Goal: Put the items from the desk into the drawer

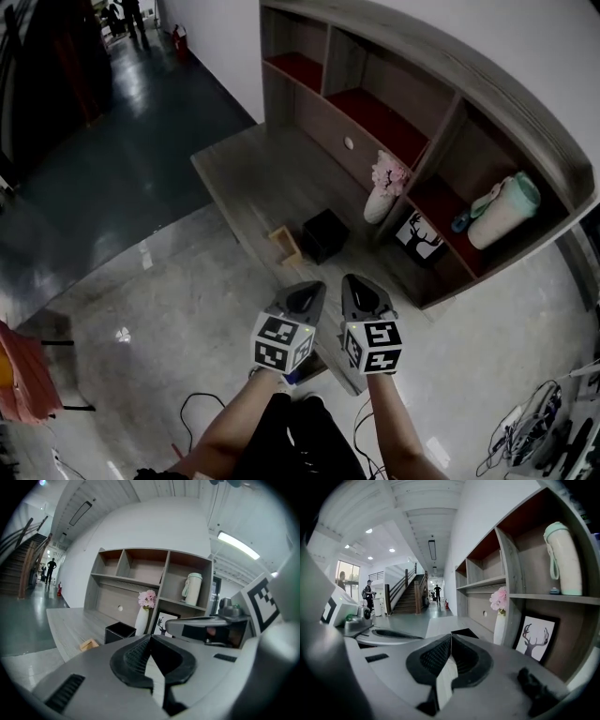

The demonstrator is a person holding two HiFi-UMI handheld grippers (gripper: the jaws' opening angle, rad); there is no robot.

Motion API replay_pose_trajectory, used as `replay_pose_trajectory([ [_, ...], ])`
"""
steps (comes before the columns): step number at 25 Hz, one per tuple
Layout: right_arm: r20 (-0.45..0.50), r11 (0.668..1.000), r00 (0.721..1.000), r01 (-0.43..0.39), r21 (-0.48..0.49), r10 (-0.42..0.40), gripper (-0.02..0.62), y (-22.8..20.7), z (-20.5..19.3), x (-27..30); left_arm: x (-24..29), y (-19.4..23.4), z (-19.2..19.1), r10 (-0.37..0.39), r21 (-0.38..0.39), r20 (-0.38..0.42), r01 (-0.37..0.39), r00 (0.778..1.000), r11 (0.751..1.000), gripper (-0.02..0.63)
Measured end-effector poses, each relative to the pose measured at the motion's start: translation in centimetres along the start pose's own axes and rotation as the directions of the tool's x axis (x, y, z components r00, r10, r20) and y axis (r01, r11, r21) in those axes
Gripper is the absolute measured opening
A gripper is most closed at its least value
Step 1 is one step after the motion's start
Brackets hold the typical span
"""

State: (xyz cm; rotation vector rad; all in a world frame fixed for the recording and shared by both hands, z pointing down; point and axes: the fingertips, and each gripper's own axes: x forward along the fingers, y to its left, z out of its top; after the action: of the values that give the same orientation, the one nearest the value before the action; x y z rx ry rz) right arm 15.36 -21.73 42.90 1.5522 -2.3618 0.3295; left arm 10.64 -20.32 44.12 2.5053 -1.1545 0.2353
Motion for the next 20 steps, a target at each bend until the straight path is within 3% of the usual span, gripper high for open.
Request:
replay_pose_trajectory([
  [7,-0.043,0.996,0.996,-0.084,0.000,0.084,0.016,0.2,0.2,4.5,1.6,4.2,0.2,0.070,-0.030,-0.001,-0.070,0.998,0.997,0.011],
  [8,-0.052,0.995,0.994,-0.096,0.002,0.096,0.030,0.3,0.1,5.1,1.7,4.8,0.2,0.078,-0.034,-0.001,-0.078,0.997,0.996,0.011],
  [10,-0.085,0.992,0.988,-0.127,0.003,0.127,0.119,0.4,-0.2,6.3,2.0,5.8,0.2,0.093,-0.036,-0.001,-0.093,0.996,0.995,0.011],
  [20,-0.196,0.980,0.962,-0.199,-0.018,0.192,0.161,0.8,-1.7,11.6,3.6,9.5,-1.1,0.124,-0.055,-0.024,-0.125,0.992,0.991,0.011],
])
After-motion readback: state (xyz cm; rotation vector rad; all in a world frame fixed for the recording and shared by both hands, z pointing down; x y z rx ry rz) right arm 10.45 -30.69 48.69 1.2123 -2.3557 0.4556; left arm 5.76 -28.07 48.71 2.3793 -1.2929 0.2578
